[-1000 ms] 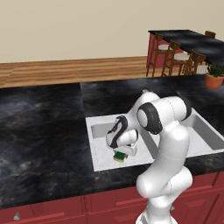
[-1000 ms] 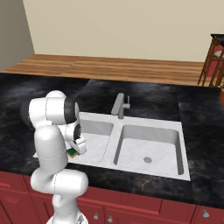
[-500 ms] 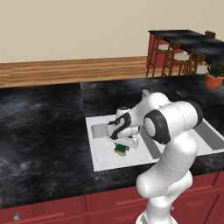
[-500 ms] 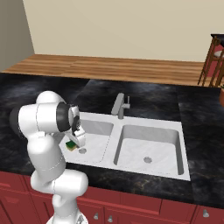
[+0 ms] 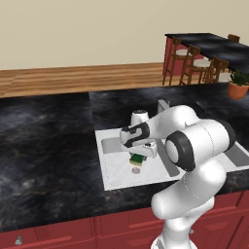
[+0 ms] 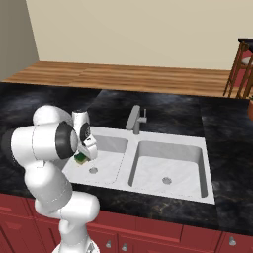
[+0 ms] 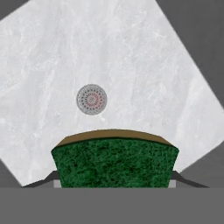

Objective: Pick up the dish brush and sponge from the sink, and place them back in the cabinet, and close the cabinet door.

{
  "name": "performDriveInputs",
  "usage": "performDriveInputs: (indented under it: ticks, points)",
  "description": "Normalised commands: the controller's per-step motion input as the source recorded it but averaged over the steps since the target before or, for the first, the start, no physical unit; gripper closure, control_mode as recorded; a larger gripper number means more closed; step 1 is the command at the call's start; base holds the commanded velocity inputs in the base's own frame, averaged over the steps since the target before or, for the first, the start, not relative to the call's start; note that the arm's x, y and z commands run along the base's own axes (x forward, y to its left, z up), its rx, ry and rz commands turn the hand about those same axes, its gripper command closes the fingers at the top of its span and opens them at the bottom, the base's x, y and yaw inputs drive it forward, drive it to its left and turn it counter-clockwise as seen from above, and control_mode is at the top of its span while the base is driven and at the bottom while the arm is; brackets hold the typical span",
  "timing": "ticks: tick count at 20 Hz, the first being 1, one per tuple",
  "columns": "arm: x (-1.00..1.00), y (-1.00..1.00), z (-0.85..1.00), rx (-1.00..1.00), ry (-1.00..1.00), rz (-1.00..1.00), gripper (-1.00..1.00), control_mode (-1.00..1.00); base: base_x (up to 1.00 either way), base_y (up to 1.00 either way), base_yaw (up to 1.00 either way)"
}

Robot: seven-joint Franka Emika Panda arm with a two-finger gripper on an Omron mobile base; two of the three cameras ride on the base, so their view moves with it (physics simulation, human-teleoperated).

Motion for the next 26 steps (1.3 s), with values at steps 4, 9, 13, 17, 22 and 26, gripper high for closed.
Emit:
performDriveInputs:
  ticks: [4,9,13,17,22,26]
  points:
    - [-0.13,-0.29,0.3,-0.01,0.0,0.12,1.0,-1.0,0.0,0.0,0.0]
    - [-0.17,-0.18,0.38,0.0,0.0,0.12,1.0,-1.0,0.0,0.0,0.0]
    - [-0.2,-0.02,0.44,-0.04,0.0,0.11,1.0,-1.0,0.0,0.0,0.0]
    - [-0.16,0.0,0.53,-0.05,0.0,0.07,1.0,-1.0,0.0,0.0,0.0]
    - [-0.1,0.0,0.52,-0.02,0.0,0.06,1.0,-1.0,0.0,0.0,0.0]
    - [-0.14,-0.06,0.4,-0.02,0.0,0.09,1.0,-1.0,0.0,0.0,0.0]
